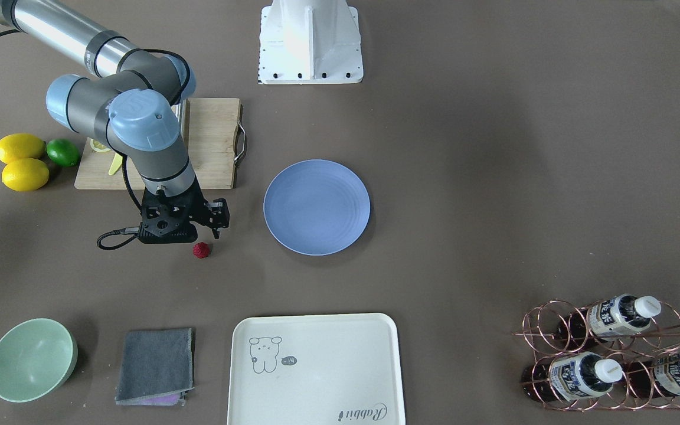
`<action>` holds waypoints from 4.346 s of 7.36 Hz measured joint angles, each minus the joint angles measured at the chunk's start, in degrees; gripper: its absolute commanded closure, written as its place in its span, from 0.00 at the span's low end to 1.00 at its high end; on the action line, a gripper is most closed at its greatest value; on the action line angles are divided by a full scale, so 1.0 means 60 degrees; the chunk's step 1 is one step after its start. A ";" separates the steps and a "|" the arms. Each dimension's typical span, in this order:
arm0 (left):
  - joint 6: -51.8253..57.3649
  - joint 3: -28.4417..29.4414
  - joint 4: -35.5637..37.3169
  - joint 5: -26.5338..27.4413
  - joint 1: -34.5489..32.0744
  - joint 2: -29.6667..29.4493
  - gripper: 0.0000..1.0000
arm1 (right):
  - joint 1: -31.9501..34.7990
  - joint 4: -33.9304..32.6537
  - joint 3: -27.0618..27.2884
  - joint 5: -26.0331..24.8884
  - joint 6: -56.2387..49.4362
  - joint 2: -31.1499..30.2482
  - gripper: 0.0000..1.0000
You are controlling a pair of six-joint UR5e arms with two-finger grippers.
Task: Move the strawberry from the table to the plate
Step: 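Lower the right gripper onto the red strawberry and grasp it while the left arm withdraws, then carry the strawberry with the right gripper over the blue plate, then lower the strawberry onto the plate and open the right gripper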
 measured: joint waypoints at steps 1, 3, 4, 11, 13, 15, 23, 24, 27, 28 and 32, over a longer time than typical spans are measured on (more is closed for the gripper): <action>0.0070 -0.0010 -0.0026 -0.0010 -0.0067 0.0117 0.02 | 0.0060 0.0129 -0.0349 0.0010 -0.0112 0.0184 0.16; 0.0101 -0.0023 -0.0041 -0.0015 -0.0105 0.0209 0.02 | 0.0061 0.0882 -0.1056 0.0017 -0.0133 0.0299 0.17; 0.0104 -0.0022 -0.0033 -0.0015 -0.0109 0.0211 0.02 | 0.0013 0.1101 -0.1205 0.0024 -0.0109 0.0296 0.18; 0.0090 0.0023 -0.0005 -0.0016 -0.0112 0.0178 0.02 | -0.0204 0.1242 -0.1074 0.0037 -0.0067 0.0185 1.00; 0.0090 0.0031 -0.0021 -0.0016 -0.0112 0.0194 0.02 | -0.0190 0.0836 -0.0453 0.0075 0.0011 0.0219 1.00; 0.0099 0.0034 -0.0016 -0.0016 -0.0121 0.0219 0.02 | -0.0366 -0.0068 0.0325 0.0117 0.0740 0.0524 1.00; 0.0105 -0.0052 -0.0052 -0.0030 -0.0218 0.0480 0.02 | -0.2350 -0.0125 -0.0510 -0.1634 0.3760 0.2205 1.00; 0.0105 -0.0060 -0.0066 -0.0053 -0.0224 0.0510 0.02 | -0.2362 0.0026 -0.0694 -0.1733 0.3759 0.2243 1.00; 0.0105 -0.0048 -0.0064 -0.0280 -0.0338 0.0526 0.02 | -0.2392 0.0549 -0.1230 -0.1845 0.3758 0.2332 1.00; 0.0105 -0.0046 -0.0062 -0.0298 -0.0352 0.0524 0.02 | -0.2420 0.0594 -0.1370 -0.1865 0.3768 0.2400 1.00; 0.0105 -0.0040 -0.0062 -0.0309 -0.0361 0.0522 0.02 | -0.2487 0.0625 -0.1530 -0.1902 0.3813 0.2501 0.00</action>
